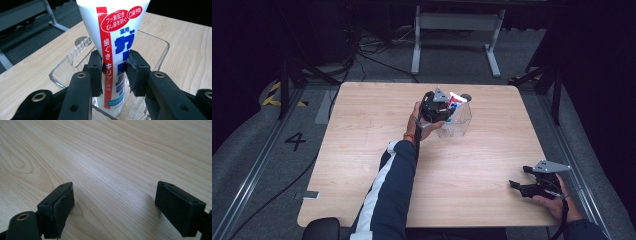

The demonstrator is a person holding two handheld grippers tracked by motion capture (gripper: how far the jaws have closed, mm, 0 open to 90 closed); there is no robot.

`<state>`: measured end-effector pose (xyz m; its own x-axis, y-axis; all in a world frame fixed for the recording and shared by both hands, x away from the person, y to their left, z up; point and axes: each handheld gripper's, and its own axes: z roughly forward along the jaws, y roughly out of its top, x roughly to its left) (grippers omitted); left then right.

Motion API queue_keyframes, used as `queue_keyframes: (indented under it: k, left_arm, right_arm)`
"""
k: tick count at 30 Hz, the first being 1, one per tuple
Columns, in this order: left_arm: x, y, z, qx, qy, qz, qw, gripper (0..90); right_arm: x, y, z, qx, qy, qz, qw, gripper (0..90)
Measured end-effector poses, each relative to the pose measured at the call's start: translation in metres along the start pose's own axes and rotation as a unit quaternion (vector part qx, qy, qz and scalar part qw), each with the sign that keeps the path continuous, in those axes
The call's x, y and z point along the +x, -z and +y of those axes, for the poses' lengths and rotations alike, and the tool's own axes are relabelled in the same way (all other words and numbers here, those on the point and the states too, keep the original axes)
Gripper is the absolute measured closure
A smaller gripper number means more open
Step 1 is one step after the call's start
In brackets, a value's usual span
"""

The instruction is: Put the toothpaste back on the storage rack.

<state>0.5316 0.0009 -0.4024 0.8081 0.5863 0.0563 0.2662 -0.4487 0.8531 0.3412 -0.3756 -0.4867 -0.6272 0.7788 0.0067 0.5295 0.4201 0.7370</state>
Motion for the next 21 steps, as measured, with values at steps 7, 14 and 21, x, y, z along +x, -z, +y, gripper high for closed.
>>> queue_keyframes:
  k: [7, 14, 21]
  left_arm:
    - [-0.0012, -0.0026, -0.0045, 0.0, 0.003, 0.003, 1.0, 67.5]
    - [0.0034, 0.0041, -0.0044, -0.016, 0.013, 0.007, 0.9998, 64.0]
    - [0.0018, 0.0058, -0.004, -0.023, 0.034, 0.025, 0.9989, 44.7]
  right_arm:
    - [0.0, 0.0, 0.0, 0.0, 0.0, 0.0, 1.0, 16.0]
    - [0.0, 0.0, 0.0, 0.0, 0.0, 0.0, 1.0, 16.0]
    - [0.0, 0.0, 0.0, 0.0, 0.0, 0.0, 1.0, 16.0]
